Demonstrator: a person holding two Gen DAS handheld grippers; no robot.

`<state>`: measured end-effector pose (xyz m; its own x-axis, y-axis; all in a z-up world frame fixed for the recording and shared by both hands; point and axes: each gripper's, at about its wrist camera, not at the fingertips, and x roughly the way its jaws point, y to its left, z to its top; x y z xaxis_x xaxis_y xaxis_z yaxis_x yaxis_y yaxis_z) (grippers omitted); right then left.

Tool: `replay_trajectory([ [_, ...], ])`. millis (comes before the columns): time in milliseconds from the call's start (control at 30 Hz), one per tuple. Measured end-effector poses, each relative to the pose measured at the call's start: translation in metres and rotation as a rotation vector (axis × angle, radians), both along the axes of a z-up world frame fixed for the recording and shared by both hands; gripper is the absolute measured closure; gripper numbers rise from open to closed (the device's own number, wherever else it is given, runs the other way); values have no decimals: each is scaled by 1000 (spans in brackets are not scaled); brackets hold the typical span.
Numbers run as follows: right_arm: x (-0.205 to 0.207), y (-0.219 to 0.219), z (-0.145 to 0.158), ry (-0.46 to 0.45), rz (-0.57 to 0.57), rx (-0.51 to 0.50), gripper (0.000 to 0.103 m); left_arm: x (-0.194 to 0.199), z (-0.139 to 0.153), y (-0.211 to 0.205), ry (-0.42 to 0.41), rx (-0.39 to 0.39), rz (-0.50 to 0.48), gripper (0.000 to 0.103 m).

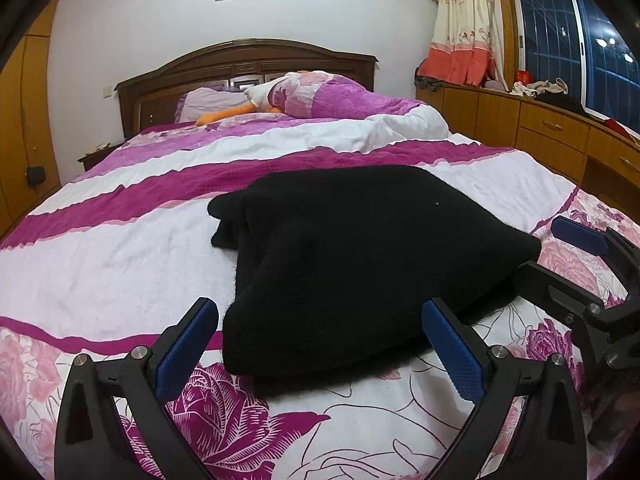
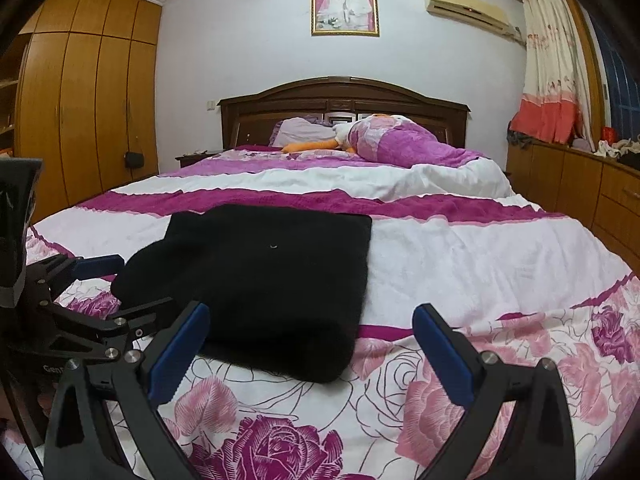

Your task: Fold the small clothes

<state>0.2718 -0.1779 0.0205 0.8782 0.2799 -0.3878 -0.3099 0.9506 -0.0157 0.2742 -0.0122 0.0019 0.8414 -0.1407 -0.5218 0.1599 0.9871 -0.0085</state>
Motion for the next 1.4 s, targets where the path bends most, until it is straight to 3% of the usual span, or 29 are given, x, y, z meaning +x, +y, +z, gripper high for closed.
replay_trajectory([
  [1400,2,-5,-1,14,-19,-9,0,1,0,3,14,-9,5,15],
])
